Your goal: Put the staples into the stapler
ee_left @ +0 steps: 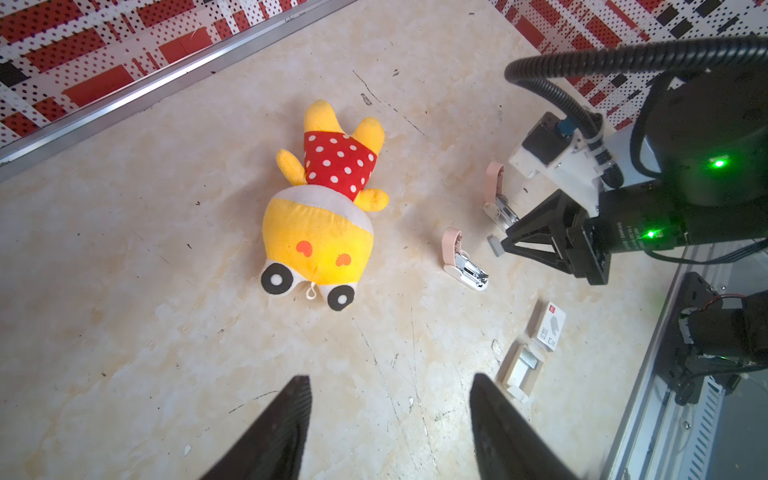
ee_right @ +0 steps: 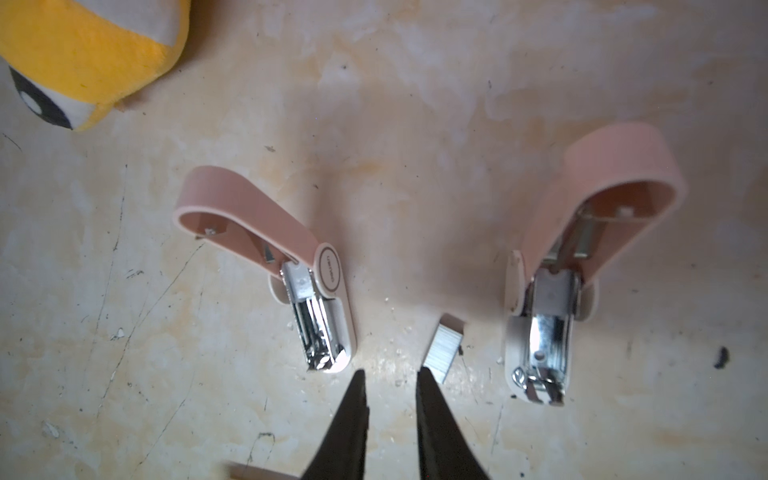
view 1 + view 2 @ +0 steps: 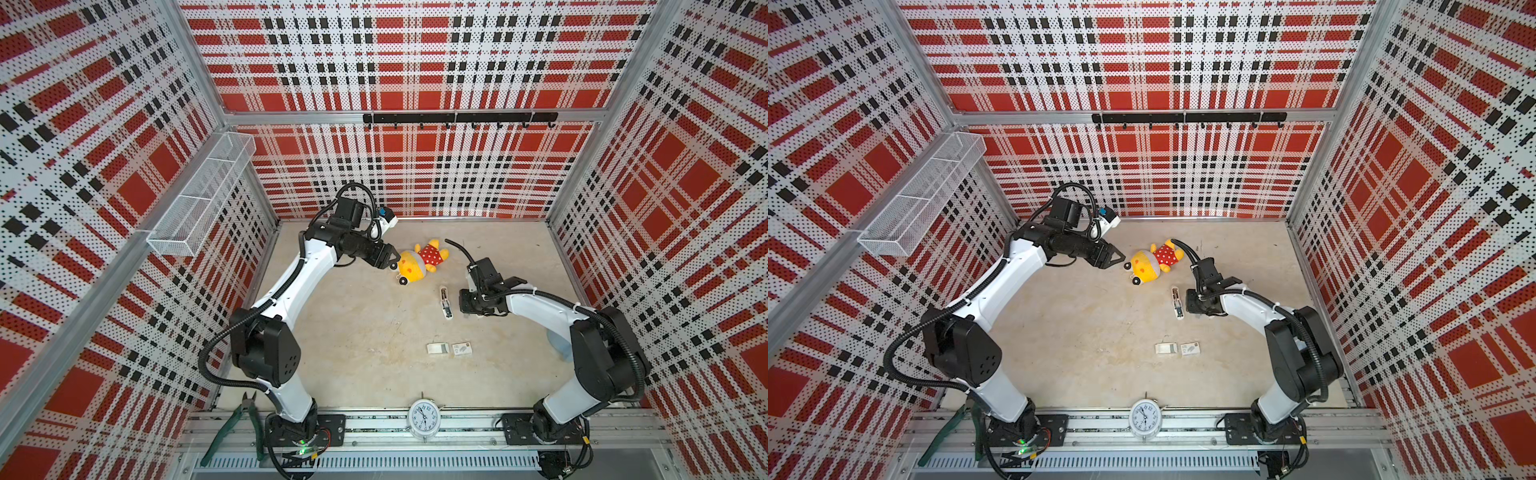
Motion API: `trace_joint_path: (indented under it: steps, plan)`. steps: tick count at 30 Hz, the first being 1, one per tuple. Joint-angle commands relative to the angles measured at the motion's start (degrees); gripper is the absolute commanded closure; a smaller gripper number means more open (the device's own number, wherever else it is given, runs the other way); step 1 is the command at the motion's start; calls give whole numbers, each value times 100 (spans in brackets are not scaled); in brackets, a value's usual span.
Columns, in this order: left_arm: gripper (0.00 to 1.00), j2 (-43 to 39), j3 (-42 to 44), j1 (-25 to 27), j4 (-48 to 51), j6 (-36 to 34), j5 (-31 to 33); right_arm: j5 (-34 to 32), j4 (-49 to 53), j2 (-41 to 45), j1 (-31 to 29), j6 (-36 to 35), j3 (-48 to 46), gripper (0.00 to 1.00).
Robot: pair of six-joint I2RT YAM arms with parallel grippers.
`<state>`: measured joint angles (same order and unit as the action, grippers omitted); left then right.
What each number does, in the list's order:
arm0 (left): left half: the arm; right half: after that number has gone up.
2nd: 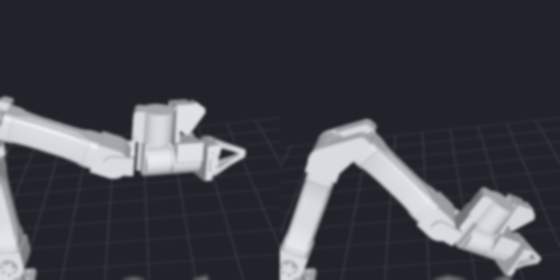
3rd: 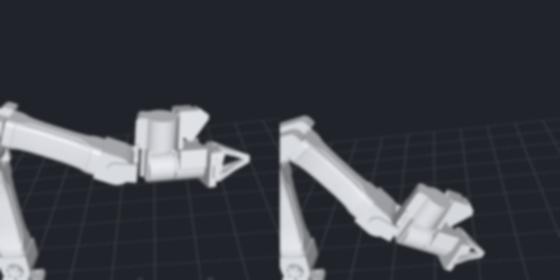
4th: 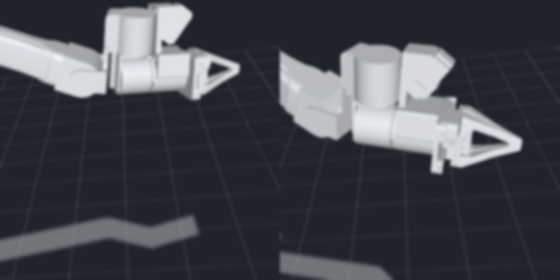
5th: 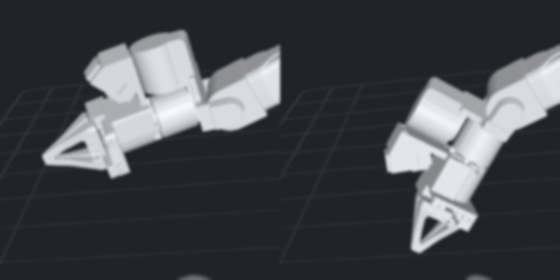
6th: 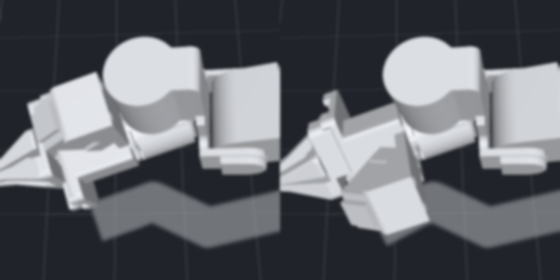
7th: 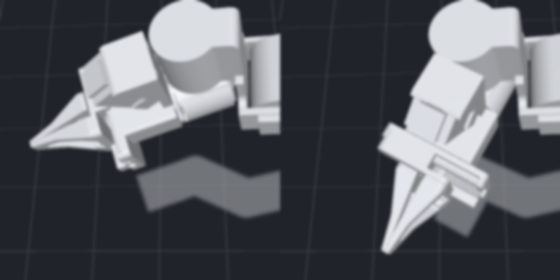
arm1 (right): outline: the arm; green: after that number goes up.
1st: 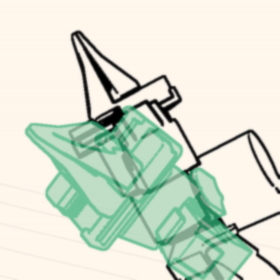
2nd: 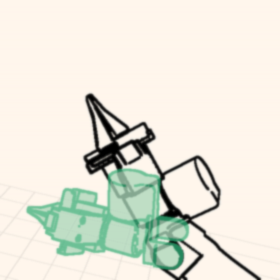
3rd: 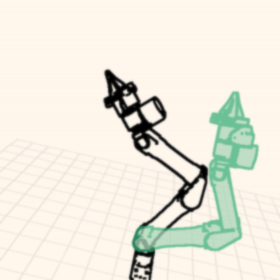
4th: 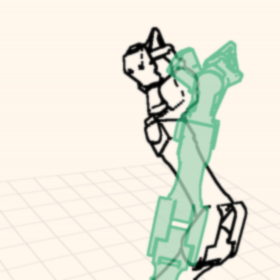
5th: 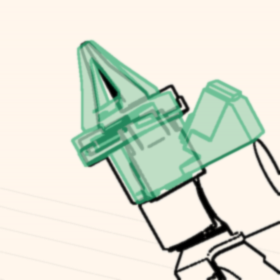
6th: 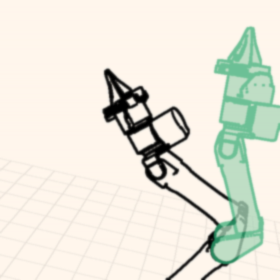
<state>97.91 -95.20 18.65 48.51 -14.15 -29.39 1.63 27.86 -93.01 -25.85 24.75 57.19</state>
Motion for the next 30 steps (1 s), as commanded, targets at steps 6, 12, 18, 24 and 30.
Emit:
trace_joint_path:
  steps: [6, 12, 18, 24, 30]
  plan:
    - [36, -6, -25, -49, -56, -68, -118, -483, 181, -325, -61, 309, 222, 77]
    - [36, -57, 66, -64, -92, -62, -124, -533, 170, -444, -61, 380, 198, 76]
    - [36, -70, 80, -81, -97, -71, -121, -490, 88, -540, -61, 404, 179, 76]
    - [36, -66, 91, -89, -96, -79, -125, -606, 120, -648, -61, 420, 209, 76]
    - [36, -50, 63, -90, -96, -80, -124, -710, 149, -704, -61, 416, 220, 76]
